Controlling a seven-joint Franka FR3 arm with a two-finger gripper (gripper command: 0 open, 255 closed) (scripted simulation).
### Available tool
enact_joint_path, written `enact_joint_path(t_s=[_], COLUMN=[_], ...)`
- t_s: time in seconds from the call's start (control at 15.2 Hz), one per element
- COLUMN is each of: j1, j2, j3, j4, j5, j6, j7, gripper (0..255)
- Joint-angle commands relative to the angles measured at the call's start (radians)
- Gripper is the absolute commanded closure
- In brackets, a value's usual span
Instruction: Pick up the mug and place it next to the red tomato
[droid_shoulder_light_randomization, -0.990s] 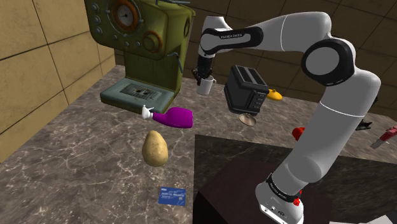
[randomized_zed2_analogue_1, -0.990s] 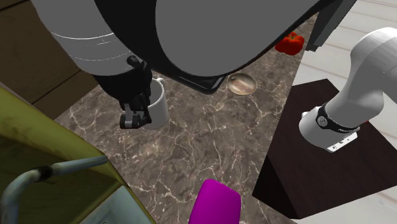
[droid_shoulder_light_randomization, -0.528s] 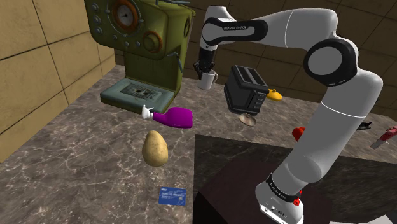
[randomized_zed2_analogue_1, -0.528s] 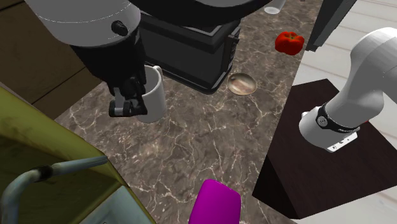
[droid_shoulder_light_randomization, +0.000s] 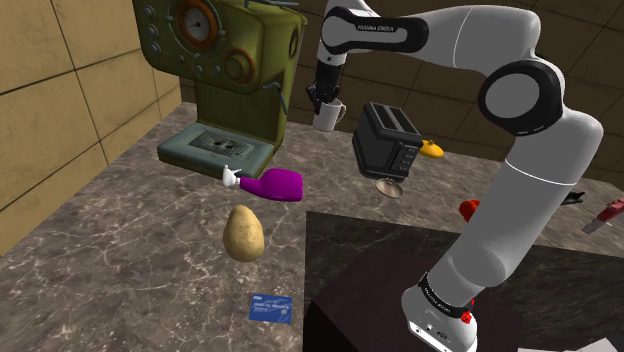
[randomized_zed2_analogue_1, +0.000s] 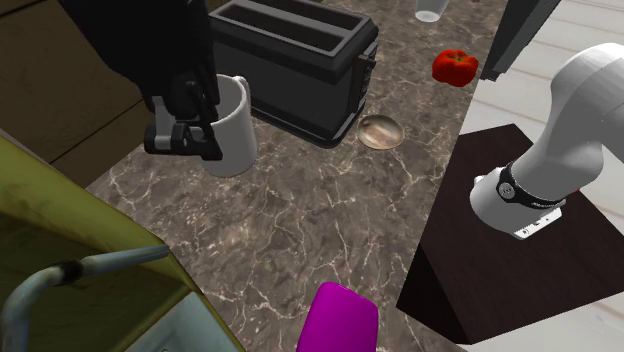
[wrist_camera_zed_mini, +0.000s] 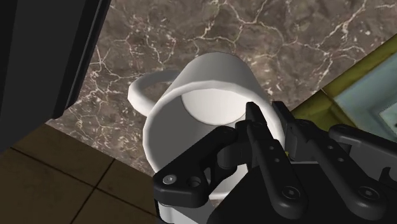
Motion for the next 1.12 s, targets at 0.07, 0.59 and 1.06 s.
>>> enact_joint_path(t_s=[0.07, 0.59, 1.06], j1=[0.000, -0.033, -0.076], j2=[0.005, -0.177, -0.409], j3=[0.000, -0.027, -0.080], j4=[0.049, -0.143, -0.395], j5=[0.000, 0.004, -0.011], j6=[-0.044, -0.031, -0.005], j7=[-0.002, -0.062, -0.153], gripper=[255, 255, 255])
